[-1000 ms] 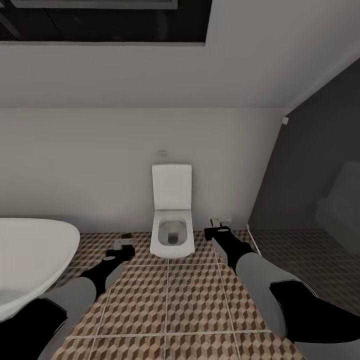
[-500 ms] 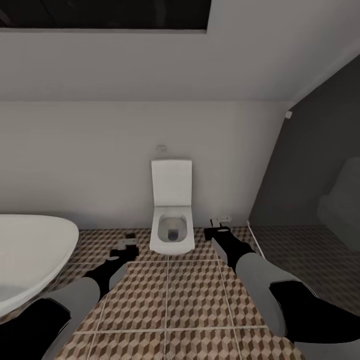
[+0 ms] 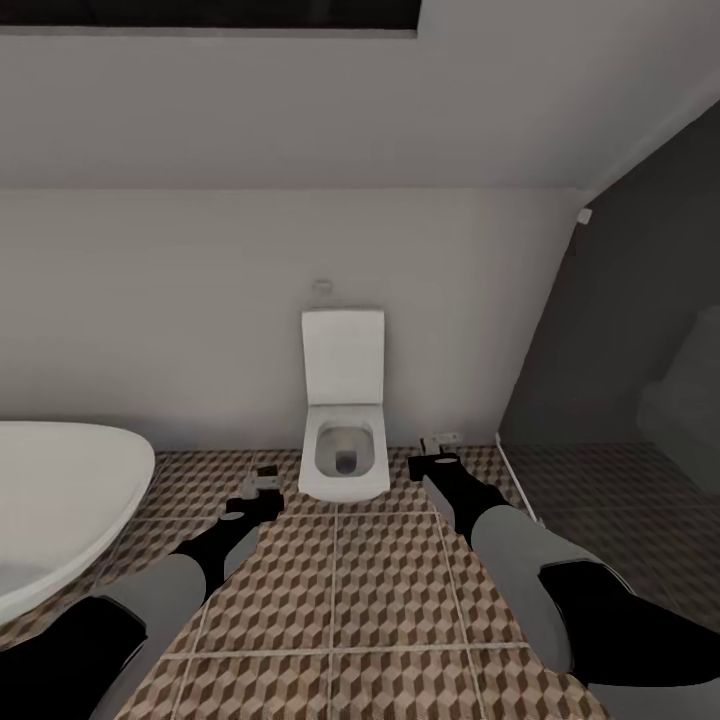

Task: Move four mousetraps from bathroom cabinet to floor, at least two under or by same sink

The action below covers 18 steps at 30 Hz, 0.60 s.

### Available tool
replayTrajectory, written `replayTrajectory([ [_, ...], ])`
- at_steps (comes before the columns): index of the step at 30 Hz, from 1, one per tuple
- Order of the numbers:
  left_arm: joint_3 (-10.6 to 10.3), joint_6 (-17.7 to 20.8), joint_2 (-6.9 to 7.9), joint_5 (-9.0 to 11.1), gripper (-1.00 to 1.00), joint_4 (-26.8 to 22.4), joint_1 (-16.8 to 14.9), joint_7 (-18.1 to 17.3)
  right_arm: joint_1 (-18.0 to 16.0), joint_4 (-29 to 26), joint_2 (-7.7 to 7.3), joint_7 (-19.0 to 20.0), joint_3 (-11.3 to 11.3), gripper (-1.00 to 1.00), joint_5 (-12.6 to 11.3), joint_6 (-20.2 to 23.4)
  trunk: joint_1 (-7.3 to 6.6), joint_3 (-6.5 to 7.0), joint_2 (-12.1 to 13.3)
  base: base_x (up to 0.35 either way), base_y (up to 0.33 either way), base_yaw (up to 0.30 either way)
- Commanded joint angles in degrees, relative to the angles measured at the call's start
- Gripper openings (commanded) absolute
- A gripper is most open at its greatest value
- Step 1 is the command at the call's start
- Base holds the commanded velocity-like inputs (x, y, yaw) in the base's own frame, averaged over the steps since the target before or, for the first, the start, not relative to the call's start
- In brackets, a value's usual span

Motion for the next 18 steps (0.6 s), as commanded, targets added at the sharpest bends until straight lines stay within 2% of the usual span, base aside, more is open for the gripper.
replayTrajectory([
  [1,-0.5,-0.1,0.0,0.4,-1.0,0.0,0.0,0.4,0.0,-0.1,-0.02,-0.2,0.4,-1.0,0.2,0.5,0.23,-0.35,-0.5,0.0,0.0,0.0],
  [18,-0.5,0.1,-0.09,0.4,-1.0,0.0,0.0,0.4,0.0,-0.2,-0.02,-0.4,0.4,-1.0,0.2,1.0,3.97,-4.97,-7.3,0.0,0.0,0.0],
])
